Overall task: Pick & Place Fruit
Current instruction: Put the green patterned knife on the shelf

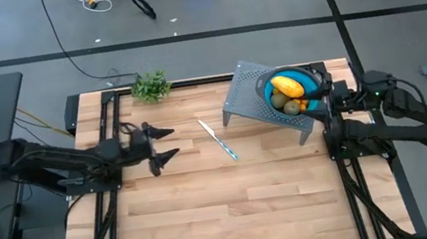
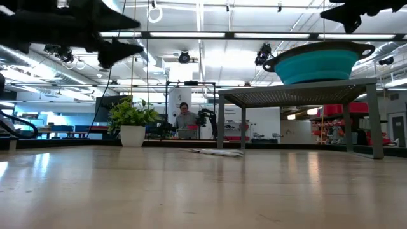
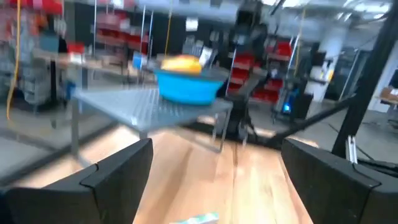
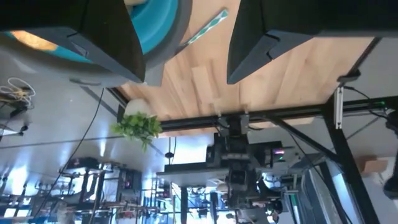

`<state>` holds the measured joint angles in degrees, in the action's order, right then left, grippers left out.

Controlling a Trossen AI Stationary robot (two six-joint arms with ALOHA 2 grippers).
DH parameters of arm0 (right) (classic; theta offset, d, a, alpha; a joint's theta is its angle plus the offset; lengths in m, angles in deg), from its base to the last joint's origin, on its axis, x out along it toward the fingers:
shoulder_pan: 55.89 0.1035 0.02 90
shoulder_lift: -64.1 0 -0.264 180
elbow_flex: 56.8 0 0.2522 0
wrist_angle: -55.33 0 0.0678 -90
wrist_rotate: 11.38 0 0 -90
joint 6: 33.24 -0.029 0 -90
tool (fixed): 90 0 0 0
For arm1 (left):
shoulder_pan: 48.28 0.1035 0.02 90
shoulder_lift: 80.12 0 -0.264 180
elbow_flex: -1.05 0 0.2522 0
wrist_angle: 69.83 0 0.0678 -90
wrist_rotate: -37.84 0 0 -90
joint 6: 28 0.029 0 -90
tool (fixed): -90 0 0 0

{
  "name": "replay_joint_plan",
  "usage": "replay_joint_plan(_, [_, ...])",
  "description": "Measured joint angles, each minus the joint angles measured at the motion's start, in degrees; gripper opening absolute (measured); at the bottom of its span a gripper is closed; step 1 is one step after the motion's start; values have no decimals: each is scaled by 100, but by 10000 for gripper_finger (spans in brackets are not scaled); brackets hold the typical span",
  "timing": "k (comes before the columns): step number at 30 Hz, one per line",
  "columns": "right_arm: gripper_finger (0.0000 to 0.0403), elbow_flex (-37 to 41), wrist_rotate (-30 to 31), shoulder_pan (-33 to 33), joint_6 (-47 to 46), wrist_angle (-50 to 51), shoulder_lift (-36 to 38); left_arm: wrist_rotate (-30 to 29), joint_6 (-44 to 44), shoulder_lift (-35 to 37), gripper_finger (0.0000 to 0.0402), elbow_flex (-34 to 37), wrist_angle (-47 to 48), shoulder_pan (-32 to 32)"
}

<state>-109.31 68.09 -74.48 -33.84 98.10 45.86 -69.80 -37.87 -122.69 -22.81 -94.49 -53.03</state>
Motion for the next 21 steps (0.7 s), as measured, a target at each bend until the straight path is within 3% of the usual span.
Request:
replay_joint_plan(4, [235,0,48,0,224,-309,-246,-272,-233,-1122,364,-527,230,0])
replay_joint_plan(10, [235,2,197,0,591,-768,-713,-708,-1005,-2697,364,-1964,1270,0])
replay_joint_plan(17, [235,2,363,-2,913,-1174,-927,-667,-1857,-4063,364,-3516,2879,26])
replay_joint_plan(21, [235,2,303,-2,1012,-988,-936,-462,-2784,-4669,364,-4437,4087,208])
